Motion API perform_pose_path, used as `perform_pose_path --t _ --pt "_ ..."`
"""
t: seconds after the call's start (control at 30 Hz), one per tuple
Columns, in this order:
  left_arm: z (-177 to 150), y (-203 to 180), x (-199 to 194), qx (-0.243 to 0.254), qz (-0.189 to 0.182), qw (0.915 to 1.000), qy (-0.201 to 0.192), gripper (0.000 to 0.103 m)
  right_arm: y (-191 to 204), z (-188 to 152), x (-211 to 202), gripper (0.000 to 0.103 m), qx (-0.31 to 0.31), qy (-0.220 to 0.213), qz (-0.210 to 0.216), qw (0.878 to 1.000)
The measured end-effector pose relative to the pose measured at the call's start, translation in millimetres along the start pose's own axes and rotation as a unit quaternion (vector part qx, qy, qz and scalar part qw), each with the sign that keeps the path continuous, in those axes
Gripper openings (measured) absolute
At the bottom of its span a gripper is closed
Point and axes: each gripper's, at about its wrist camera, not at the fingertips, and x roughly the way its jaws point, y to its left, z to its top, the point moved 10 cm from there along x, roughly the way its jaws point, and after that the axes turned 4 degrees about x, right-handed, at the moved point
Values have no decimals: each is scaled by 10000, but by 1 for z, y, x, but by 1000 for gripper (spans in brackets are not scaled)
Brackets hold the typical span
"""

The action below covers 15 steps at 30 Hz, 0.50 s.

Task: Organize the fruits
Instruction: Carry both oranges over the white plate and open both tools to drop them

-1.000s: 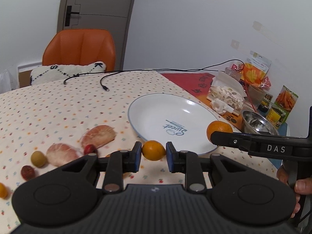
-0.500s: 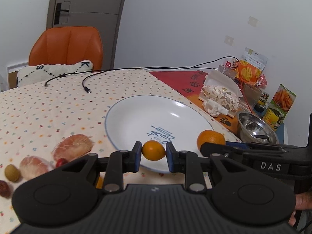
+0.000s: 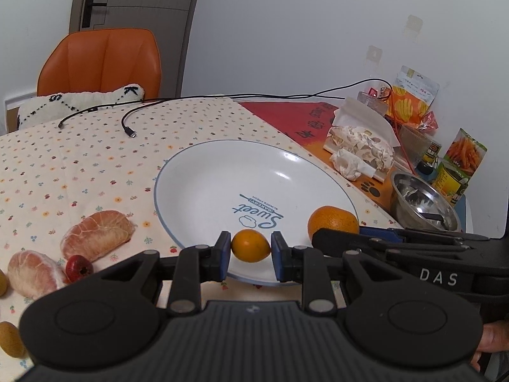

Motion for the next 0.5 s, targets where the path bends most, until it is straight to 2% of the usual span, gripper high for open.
perform_pose_path --t 0.13,0.5 --pt "1 -2 -3 57 53 10000 -35 26 0 0 -1 44 23 -53 -14 10000" --pt "-5 4 -18 -118 107 9999 12 32 2 1 -17 45 66 -138 -18 9999"
